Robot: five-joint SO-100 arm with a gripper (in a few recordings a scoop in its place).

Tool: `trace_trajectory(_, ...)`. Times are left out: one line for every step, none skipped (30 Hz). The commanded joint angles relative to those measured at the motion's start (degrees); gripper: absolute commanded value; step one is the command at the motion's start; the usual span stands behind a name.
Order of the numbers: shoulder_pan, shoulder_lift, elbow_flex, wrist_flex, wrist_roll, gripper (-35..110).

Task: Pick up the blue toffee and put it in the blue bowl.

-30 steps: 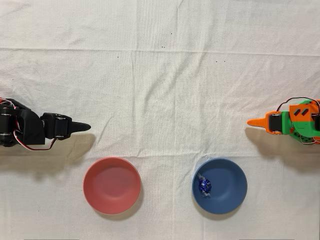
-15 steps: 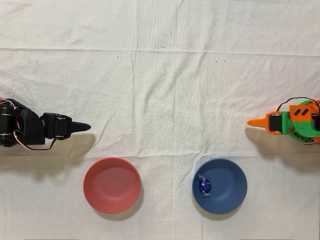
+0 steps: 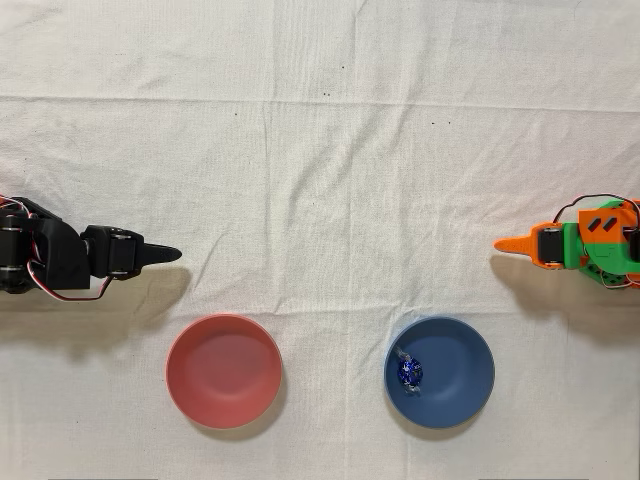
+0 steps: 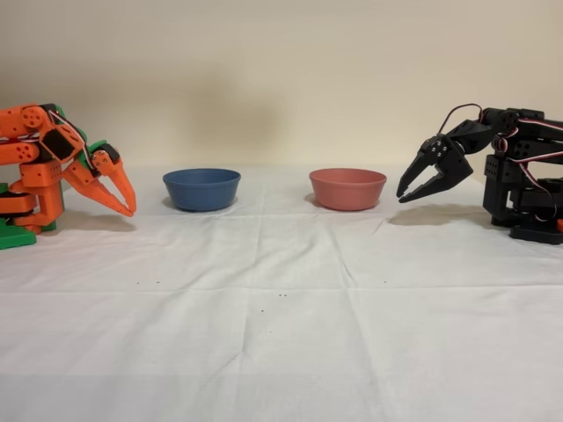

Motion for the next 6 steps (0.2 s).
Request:
trace_trajectory(-0.4,-0.4,-1.1,1.1,-0.6,0)
trace_trajectory(-0.4,-0.4,-1.1,1.1,-0.6,0)
trace_trajectory(-0.4,-0.4,-1.1,1.1,-0.6,0)
trace_trajectory(-0.4,-0.4,-1.1,1.1,-0.6,0)
trace_trajectory(-0.4,-0.4,-1.1,1.1,-0.6,0)
trace_trajectory(-0.4,-0.4,-1.1,1.1,-0.6,0)
